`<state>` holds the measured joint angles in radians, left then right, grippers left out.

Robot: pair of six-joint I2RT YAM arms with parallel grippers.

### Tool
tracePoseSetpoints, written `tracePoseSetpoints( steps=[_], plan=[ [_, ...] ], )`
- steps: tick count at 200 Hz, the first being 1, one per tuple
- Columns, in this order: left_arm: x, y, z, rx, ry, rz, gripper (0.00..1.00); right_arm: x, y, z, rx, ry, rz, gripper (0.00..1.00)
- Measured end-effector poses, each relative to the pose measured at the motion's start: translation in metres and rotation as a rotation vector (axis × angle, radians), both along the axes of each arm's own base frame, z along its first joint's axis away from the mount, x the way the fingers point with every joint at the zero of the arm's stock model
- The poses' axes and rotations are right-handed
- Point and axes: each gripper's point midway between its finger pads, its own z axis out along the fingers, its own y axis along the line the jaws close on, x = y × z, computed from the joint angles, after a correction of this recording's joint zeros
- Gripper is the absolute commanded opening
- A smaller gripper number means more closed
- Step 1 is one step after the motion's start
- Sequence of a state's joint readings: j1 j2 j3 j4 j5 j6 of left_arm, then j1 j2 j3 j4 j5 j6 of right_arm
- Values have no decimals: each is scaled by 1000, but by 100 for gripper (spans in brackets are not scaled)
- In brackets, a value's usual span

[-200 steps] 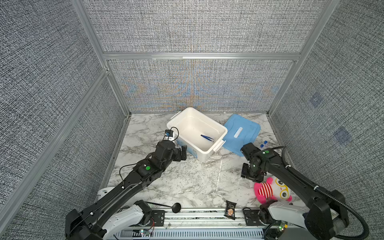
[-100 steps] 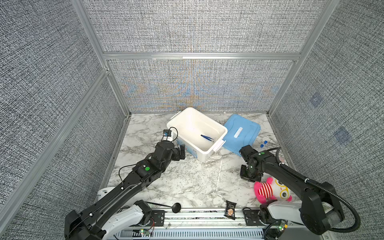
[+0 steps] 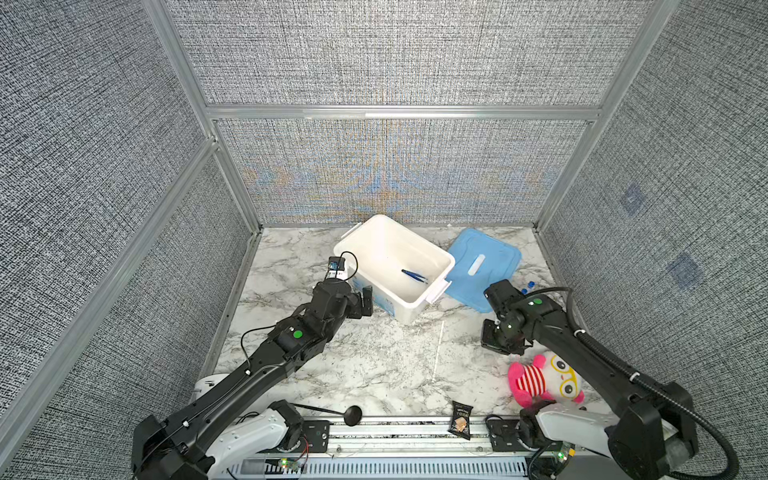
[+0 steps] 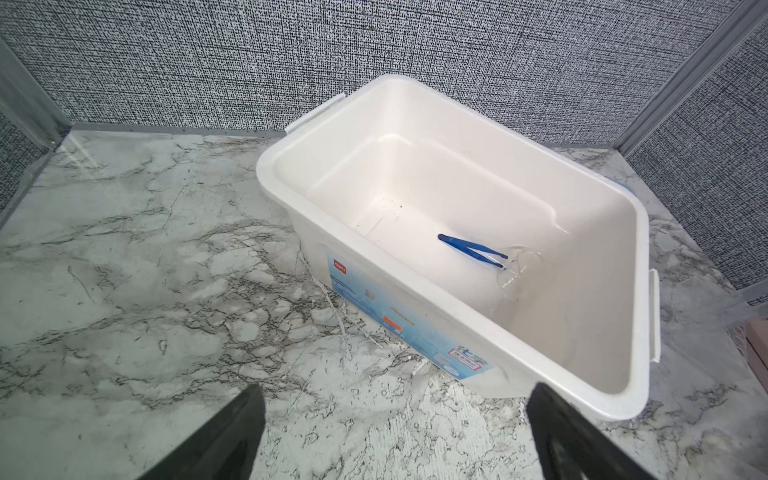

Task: Organize the chemistry lab equipment
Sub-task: 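Grasp the clear funnel stem with the right gripper while the left reaches forward, then lift the clear funnel with the right gripper and lower it into the bin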

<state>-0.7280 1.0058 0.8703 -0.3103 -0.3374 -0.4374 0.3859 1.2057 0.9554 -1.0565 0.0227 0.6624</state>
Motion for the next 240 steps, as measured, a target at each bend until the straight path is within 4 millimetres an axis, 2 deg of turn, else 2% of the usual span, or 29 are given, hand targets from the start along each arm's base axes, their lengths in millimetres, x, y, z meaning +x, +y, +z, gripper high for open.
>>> tracePoseSetpoints(
  steps=[11, 39, 60, 104, 144, 157, 171, 212, 240],
  plan=[
    [0, 0, 7, -12, -15, 0, 99, 8, 4, 18, 14, -27, 23, 11],
    [-2, 3, 21, -22, -48, -6, 99, 36, 25, 81, 100, -170, 113, 12],
    [1, 7, 25, -32, -58, 9, 99, 52, 39, 123, 148, -263, 179, 11],
    [6, 13, 25, -84, -34, 23, 99, 90, 71, 161, 233, -336, 275, 11],
    [5, 22, 28, -133, -28, 47, 99, 121, 105, 207, 323, -446, 351, 11],
    [3, 26, 21, -142, -13, 61, 99, 129, 115, 208, 338, -460, 365, 10],
    [1, 30, 14, -144, 6, 71, 99, 139, 127, 200, 346, -452, 381, 11],
    [-1, 40, 7, -150, 31, 100, 99, 181, 176, 163, 338, -389, 462, 11],
    [-3, 42, 4, -156, 46, 105, 99, 204, 194, 132, 258, -341, 517, 10]
  ],
)
